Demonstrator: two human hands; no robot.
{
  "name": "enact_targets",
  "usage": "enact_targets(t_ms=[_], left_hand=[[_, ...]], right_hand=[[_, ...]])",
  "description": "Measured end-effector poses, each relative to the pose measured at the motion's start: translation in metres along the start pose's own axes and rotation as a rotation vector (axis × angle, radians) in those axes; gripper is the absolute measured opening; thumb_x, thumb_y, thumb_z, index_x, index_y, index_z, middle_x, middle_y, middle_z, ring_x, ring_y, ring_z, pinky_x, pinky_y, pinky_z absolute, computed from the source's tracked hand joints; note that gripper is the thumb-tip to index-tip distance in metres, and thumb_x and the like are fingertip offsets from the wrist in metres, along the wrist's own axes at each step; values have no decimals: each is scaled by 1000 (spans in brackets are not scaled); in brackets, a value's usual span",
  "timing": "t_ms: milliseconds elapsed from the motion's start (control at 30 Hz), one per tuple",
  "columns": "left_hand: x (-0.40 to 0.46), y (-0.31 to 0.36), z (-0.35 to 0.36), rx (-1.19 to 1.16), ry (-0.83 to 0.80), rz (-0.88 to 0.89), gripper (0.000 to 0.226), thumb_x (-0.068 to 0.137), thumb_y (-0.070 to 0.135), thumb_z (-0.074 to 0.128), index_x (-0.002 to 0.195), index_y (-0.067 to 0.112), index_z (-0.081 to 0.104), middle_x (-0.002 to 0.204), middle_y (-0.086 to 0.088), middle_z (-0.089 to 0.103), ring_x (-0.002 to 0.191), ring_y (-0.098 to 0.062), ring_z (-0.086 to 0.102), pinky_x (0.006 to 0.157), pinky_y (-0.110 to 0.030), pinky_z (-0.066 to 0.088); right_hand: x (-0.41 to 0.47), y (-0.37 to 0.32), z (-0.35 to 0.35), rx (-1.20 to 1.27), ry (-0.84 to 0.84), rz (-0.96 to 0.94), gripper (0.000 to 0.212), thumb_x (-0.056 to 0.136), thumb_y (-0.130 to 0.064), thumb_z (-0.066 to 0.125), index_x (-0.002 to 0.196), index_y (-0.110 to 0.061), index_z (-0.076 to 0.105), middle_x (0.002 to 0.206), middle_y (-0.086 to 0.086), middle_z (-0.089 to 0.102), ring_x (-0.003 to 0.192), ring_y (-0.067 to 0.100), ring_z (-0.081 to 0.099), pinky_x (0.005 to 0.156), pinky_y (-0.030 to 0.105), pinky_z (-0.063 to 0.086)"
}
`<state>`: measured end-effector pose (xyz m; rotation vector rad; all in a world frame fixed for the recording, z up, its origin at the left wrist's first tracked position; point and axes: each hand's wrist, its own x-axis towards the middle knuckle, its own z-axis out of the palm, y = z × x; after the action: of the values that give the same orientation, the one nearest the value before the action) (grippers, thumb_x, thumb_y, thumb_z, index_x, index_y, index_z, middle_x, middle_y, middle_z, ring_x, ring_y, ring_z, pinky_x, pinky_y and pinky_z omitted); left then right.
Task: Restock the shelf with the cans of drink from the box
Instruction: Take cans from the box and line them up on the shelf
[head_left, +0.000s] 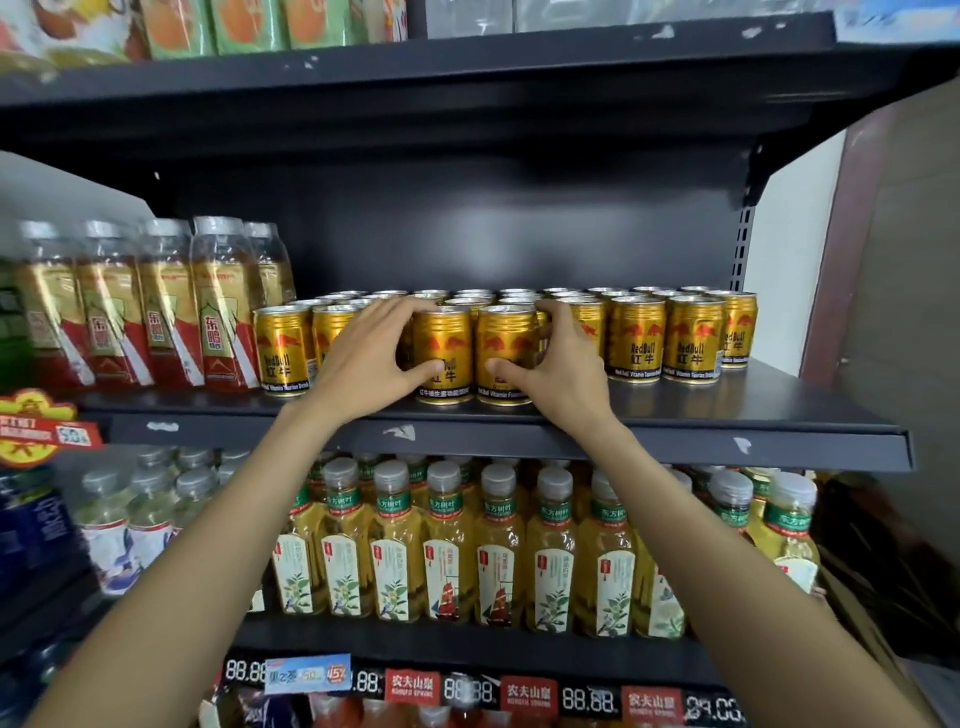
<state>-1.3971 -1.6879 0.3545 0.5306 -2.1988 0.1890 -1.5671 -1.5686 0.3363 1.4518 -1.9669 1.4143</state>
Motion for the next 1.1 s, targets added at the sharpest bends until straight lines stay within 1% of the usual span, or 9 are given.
enact_targets(t_ms=[100, 167, 233, 367, 467, 600, 767, 967, 1100], left_hand=[[-8, -10, -2, -91, 18, -27, 55, 81, 26, 69, 130, 22, 44, 138, 0, 45, 130, -20, 38, 105, -42, 36], [-12, -11, 3, -30, 87, -1, 60, 80, 34, 70, 132, 21, 44, 139, -2, 45, 133, -20, 34, 113, -48, 26], [-12, -9, 10, 105, 120, 20, 72, 75, 50, 70, 134, 18, 43, 139, -4, 46, 133, -22, 35, 118, -44, 11], [-7, -10, 9, 137, 113, -19, 78, 71, 58, 69, 133, 18, 43, 135, -4, 50, 131, -21, 40, 117, -36, 1], [-8, -20, 5, 144, 108, -17, 75, 72, 56, 69, 132, 19, 43, 135, -3, 51, 130, -21, 42, 119, -39, 0], [-12, -34, 2, 49, 76, -36, 74, 74, 52, 71, 133, 19, 42, 139, -4, 47, 135, -21, 34, 118, -40, -1], [-13, -51, 4, 135, 58, 50, 82, 72, 72, 51, 138, 26, 36, 148, 4, 36, 143, -9, 13, 117, -41, -8], [-13, -50, 7, 142, 97, 41, 81, 71, 74, 48, 137, 28, 37, 143, 2, 43, 137, -15, 30, 117, -41, 0], [-13, -49, 6, 150, 93, 40, 84, 72, 75, 50, 139, 27, 35, 144, 1, 42, 138, -16, 29, 117, -45, -2]], right_hand=[[1, -10, 11, -39, -11, -20, 83, 72, -51, 72, 135, -17, 30, 128, 9, 51, 103, 28, 59, 82, 44, 53], [0, -12, 16, -46, -63, -40, 83, 75, -49, 70, 137, -15, 27, 135, 10, 46, 110, 29, 57, 86, 45, 51], [1, -11, 17, 7, -132, -50, 83, 78, -45, 69, 140, -16, 22, 138, 11, 44, 116, 28, 53, 90, 45, 49], [1, -6, 11, 76, -179, -26, 82, 79, -39, 70, 141, -22, 20, 110, 9, 59, 91, 18, 55, 80, 38, 51], [-1, -10, 16, 45, -117, -39, 79, 78, -40, 71, 139, -21, 24, 97, 5, 60, 85, 20, 59, 77, 41, 54], [-2, -18, 27, -21, -75, -43, 78, 80, -39, 70, 139, -17, 24, 106, 9, 63, 92, 25, 63, 78, 41, 54], [2, -26, 39, -44, -94, -48, 80, 80, -39, 69, 140, -15, 22, 110, 10, 62, 97, 29, 63, 82, 43, 52], [4, -28, 41, -91, -102, -50, 79, 81, -38, 68, 140, -13, 22, 121, 12, 58, 107, 31, 60, 84, 41, 48], [4, -27, 38, -71, -142, -51, 83, 81, -38, 68, 143, -13, 19, 125, 13, 56, 110, 31, 58, 87, 42, 47]])
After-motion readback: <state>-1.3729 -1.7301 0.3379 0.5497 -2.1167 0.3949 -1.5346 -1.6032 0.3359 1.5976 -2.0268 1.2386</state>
